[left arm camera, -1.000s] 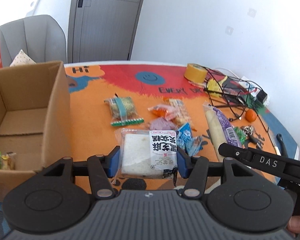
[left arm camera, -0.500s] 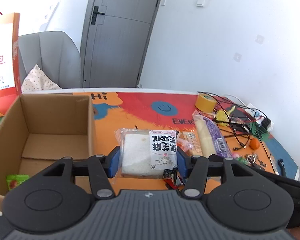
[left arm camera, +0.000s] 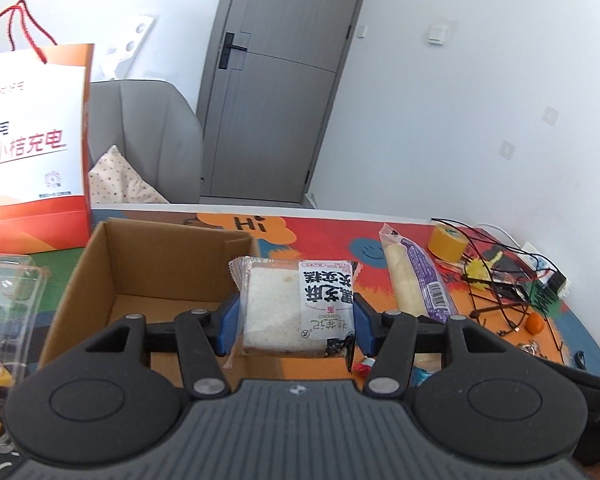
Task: Organize snacks
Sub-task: 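Carry the bread packet in the left gripper to the box while the right gripper carries the purple bar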
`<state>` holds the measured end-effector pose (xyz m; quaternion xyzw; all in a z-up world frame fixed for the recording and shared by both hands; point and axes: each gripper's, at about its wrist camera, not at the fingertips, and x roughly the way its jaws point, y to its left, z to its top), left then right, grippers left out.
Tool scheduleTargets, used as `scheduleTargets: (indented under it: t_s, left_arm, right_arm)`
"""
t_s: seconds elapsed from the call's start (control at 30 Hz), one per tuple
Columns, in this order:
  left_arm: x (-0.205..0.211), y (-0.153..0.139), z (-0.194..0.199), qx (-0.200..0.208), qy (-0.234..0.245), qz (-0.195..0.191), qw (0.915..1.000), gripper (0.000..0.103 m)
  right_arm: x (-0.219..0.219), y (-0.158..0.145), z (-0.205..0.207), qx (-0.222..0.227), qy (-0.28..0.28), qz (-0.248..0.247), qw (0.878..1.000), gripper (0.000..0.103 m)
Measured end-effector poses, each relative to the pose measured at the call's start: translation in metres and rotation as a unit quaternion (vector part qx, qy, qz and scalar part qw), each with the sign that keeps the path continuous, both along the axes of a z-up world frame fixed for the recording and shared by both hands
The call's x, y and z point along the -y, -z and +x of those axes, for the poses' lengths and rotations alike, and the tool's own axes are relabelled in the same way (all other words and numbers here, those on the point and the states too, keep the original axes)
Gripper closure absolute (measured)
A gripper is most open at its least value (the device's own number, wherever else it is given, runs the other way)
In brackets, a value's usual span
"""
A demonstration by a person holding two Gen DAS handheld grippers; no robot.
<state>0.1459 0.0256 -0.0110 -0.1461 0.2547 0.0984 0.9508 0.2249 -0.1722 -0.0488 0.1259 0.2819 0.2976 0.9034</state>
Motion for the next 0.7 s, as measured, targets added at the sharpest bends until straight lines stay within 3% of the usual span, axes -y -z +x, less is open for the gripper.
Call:
scheduleTargets:
  t_s: [0.7]
  left_arm:
    - [-0.074, 0.008, -0.023, -0.020, -0.096, -0.015, 0.9951, 0.043]
  right_arm:
    - [-0.072, -0.011, -0.012, 0.010, -0.069, -0.009, 0.998, 0.071]
